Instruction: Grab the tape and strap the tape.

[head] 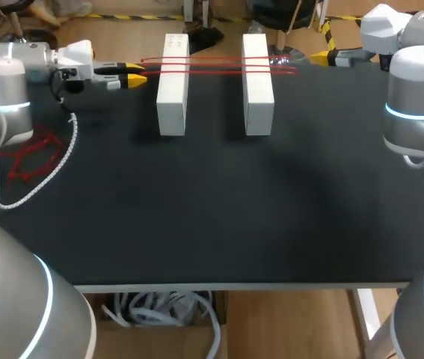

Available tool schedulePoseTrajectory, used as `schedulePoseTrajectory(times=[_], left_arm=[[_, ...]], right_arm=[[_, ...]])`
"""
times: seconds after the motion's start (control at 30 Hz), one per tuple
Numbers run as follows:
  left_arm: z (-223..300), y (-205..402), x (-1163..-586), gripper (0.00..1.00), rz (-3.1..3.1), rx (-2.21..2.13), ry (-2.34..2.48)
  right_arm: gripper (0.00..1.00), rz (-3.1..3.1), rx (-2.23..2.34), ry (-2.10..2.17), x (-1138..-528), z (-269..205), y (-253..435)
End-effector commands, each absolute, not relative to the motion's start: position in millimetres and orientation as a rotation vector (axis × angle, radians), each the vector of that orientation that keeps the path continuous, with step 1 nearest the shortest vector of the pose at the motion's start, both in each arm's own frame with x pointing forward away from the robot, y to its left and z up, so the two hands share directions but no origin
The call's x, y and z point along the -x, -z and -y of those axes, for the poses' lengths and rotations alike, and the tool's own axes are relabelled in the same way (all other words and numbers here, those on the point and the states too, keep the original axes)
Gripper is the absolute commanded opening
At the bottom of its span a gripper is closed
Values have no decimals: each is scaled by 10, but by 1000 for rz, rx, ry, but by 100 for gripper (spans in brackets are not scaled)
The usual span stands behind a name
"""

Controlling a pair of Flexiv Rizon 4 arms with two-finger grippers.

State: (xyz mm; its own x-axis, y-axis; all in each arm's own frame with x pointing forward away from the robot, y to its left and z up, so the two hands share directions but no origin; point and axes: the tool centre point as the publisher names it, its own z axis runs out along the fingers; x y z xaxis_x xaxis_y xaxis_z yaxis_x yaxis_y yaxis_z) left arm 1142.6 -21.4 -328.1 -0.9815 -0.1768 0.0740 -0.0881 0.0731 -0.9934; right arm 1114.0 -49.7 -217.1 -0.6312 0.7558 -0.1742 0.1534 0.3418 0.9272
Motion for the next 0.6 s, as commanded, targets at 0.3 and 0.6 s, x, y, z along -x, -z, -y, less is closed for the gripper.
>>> schedulePoseTrajectory(times=[0.3, 0.6], left_arm=[[212, 3316, -11442, 21, -2249, 283, 2087], [220, 3304, -11450, 20, -2243, 279, 2088]], right_arm=[[100, -2010, -792, -1293, -11141, 499, 2167], [100, -2010, -792, -1293, -11141, 499, 2167]])
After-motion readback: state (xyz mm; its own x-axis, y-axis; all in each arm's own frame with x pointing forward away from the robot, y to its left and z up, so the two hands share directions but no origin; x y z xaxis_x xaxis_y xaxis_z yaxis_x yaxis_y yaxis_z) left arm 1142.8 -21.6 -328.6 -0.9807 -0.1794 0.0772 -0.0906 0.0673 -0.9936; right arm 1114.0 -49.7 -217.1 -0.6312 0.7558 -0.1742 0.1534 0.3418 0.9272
